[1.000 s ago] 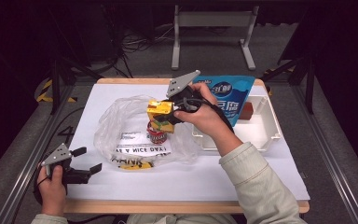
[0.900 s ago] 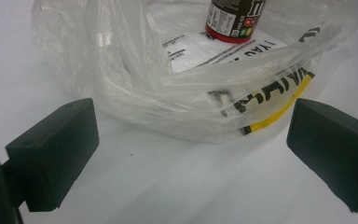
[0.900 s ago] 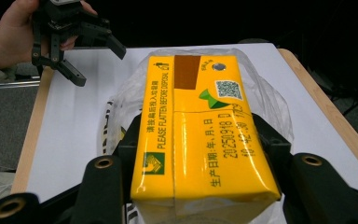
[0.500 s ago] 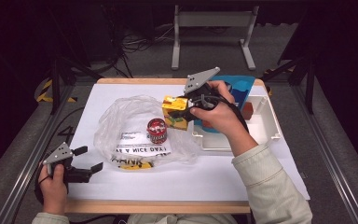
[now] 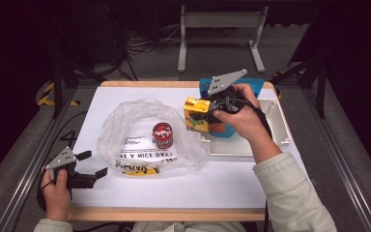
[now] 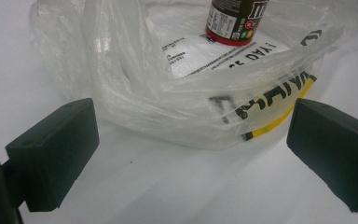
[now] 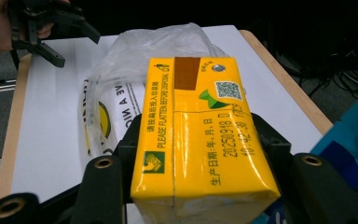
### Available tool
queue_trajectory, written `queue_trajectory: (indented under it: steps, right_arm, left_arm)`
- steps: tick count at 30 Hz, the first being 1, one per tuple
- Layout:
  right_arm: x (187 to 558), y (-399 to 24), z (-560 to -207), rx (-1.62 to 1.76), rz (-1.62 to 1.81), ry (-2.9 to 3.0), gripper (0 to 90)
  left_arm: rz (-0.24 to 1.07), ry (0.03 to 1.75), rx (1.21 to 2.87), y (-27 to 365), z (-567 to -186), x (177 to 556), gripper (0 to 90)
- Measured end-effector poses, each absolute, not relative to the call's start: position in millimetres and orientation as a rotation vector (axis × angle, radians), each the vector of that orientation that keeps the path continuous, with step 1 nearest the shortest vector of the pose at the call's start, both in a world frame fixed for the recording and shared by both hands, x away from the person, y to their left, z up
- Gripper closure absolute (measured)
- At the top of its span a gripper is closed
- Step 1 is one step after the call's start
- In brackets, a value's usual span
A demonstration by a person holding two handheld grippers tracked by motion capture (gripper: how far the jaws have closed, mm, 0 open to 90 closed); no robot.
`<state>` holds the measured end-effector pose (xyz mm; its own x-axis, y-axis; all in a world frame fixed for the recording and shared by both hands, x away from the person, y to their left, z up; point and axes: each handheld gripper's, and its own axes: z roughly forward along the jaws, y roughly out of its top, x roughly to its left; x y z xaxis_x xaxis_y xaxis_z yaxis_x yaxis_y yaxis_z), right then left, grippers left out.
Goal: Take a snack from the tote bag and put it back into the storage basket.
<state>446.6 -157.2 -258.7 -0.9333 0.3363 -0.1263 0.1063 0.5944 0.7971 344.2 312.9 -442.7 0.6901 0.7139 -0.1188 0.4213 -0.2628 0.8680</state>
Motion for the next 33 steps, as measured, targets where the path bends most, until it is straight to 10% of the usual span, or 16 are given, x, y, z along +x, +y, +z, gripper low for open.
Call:
queue_trajectory:
  steps: [33]
  right_arm:
    - [454.0,-205.8,-275.5,0.527,1.198,2.525,50.3]
  left_arm:
    - [0.361,0.886,1.902,310.4,-442.9,344.9,2.7]
